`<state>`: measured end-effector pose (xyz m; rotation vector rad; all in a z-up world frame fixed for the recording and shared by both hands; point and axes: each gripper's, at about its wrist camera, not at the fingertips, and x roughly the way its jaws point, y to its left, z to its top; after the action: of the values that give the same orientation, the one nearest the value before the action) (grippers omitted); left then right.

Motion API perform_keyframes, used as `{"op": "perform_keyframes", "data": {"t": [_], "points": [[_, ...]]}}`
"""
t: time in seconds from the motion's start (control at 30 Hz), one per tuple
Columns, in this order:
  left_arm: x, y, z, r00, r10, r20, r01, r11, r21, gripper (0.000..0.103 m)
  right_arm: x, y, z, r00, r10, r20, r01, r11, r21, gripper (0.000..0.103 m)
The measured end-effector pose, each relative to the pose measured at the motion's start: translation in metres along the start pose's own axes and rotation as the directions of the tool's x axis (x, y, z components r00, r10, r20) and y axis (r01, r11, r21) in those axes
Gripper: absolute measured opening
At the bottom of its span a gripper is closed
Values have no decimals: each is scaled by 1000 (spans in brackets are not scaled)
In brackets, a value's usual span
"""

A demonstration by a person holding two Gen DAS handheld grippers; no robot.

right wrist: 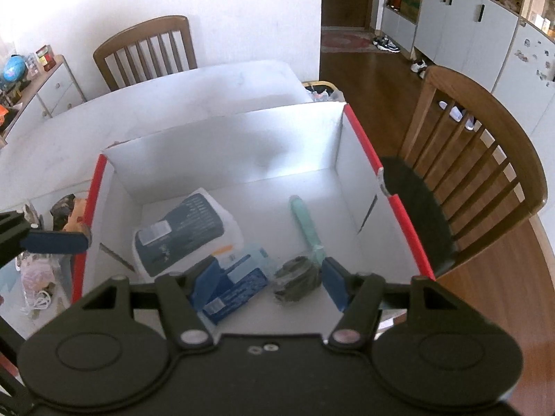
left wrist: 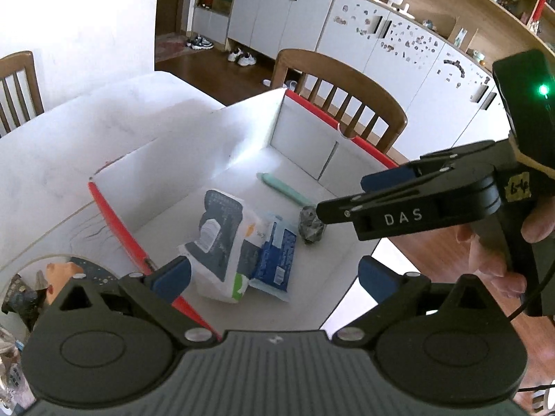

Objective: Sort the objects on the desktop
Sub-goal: 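Open left tool to release the blue package while right tool releases the green stick, then move both open tools back from the shoebox to the item pile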

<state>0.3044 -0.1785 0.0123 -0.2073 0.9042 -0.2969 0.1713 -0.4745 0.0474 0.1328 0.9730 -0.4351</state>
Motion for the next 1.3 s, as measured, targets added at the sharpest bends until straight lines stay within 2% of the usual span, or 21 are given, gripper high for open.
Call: {"op": "perform_keyframes", "data": {"t": [0.17,0.33,0.63,0.83,1.17,1.3], "points": [[-14,7,-8,1000,-22,14,22,1000,-1,103,-11,12,-10,999,8,33,-8,1000,5,65],[-36,9,-19,998,17,62,-20,999,41,103,-23,29,-20,998,6,61,-7,1000,18,65],[-74,25,-48,994,2,107,-10,997,72,103,-44,74,-37,993,7,116,-7,1000,7,65],[-91,48,-71,994,0,108,-7,998,65,103,-48,104,-46,991,12,136,-11,1000,-6,65],[-119,99,-109,992,59,109,-63,998,31,103,-53,157,-65,984,4,179,7,998,-62,65],[-127,123,-121,989,98,109,-98,995,-3,103,-56,181,-74,979,29,203,-8,995,-103,65]]}}
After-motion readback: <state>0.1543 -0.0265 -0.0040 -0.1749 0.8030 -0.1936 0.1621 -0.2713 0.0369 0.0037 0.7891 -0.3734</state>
